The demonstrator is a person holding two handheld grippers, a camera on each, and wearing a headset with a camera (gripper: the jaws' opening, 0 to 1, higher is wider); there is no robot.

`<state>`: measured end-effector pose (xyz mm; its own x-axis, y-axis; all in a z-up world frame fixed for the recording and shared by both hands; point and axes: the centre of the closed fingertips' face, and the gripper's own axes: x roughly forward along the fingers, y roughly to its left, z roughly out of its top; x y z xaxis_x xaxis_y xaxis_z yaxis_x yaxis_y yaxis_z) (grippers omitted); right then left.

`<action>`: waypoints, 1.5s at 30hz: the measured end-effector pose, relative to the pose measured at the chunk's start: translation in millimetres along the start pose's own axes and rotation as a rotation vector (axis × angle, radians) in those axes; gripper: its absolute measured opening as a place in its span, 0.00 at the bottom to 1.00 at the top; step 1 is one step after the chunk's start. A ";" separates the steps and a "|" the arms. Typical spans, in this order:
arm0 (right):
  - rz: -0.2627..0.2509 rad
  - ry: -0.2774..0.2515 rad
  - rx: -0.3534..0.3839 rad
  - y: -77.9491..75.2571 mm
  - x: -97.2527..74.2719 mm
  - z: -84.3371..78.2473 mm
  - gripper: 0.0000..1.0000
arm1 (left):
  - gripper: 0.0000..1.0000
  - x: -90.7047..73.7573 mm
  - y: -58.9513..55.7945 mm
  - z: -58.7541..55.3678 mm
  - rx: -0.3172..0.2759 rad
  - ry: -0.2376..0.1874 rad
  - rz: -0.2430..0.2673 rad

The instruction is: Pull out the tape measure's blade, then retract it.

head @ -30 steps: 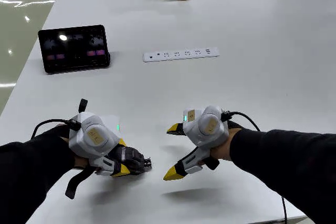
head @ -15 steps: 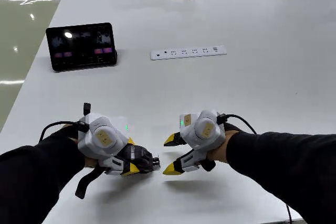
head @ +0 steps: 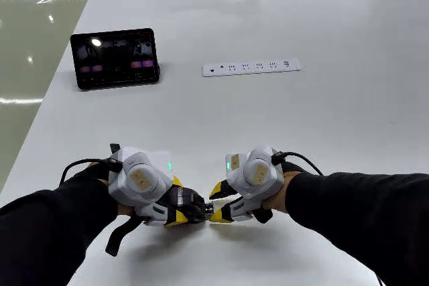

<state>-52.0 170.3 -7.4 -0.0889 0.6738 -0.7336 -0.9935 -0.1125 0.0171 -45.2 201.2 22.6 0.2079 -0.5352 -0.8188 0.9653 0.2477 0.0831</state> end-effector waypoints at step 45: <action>0.024 0.080 0.000 -0.2 -4.0 -14.8 0.10 | 0.29 -0.7 -1.1 0.1 -0.010 -0.016 0.006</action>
<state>-50.4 156.8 -14.4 -0.1064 0.6103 -0.7850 -0.9912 -0.1279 0.0349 -46.3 201.2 23.2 0.2163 -0.5467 -0.8089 0.9624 0.2588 0.0825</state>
